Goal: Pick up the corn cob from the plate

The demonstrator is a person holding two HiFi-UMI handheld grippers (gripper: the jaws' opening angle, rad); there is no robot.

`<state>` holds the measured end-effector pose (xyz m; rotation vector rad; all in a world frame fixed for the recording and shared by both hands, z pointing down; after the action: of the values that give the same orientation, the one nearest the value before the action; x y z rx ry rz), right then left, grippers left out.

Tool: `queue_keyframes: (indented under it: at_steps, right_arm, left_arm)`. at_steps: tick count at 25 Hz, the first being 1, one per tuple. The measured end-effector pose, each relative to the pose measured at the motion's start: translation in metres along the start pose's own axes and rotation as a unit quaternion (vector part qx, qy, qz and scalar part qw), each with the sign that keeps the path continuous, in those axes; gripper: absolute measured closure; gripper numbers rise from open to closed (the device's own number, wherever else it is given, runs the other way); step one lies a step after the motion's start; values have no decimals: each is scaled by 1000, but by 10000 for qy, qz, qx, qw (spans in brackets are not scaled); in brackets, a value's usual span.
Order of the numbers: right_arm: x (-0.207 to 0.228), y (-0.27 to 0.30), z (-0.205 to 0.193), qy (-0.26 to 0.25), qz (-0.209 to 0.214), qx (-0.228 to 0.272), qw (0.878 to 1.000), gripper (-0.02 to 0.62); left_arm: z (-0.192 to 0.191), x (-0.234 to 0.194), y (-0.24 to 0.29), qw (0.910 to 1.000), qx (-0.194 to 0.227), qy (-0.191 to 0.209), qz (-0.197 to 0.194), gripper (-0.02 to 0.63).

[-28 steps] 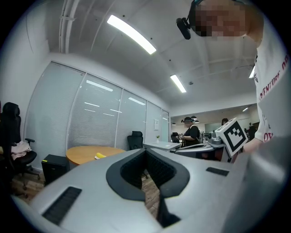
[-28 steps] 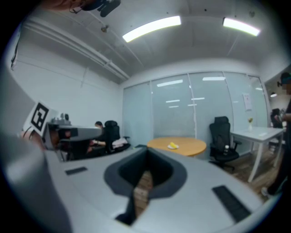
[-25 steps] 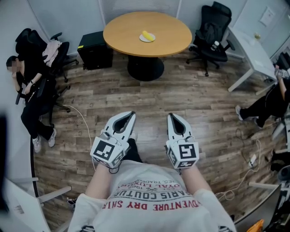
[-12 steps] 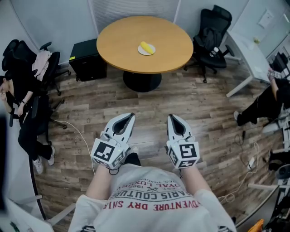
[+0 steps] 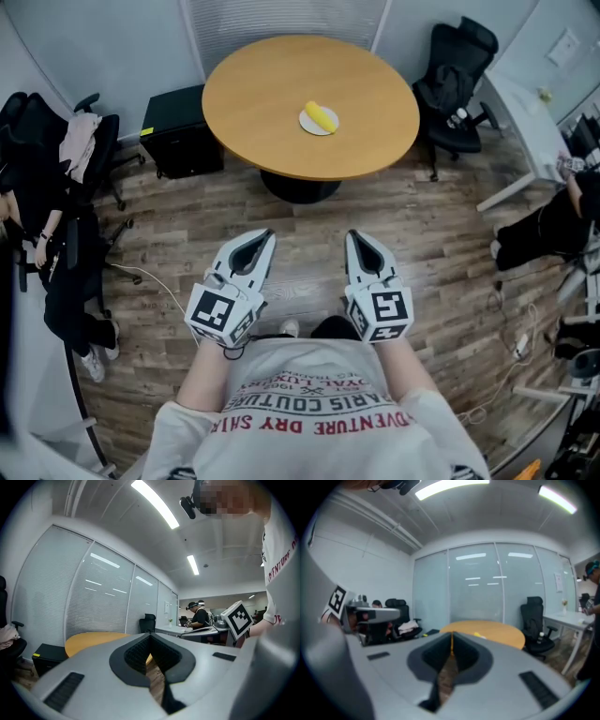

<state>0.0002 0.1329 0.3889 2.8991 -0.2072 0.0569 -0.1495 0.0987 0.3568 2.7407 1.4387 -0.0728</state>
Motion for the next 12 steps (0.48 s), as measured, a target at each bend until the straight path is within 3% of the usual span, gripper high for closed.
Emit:
queue_keyframes:
  at_steps: [12]
  right_arm:
    - [62,117,10,55,378,3,9993,566]
  left_arm:
    - [-18,-73,85,9979,-195,22,621,574]
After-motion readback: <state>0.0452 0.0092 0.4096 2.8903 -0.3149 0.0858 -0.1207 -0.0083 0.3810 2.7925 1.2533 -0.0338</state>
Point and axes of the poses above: the fingertips, and each gripper's own axes: y forward along the fingers, x to its right, z out of its top, the point moved 1 cm from there along -y, backward along the fingers, and after that the axes turned 2 degrees about y, right-handed, at the moved point
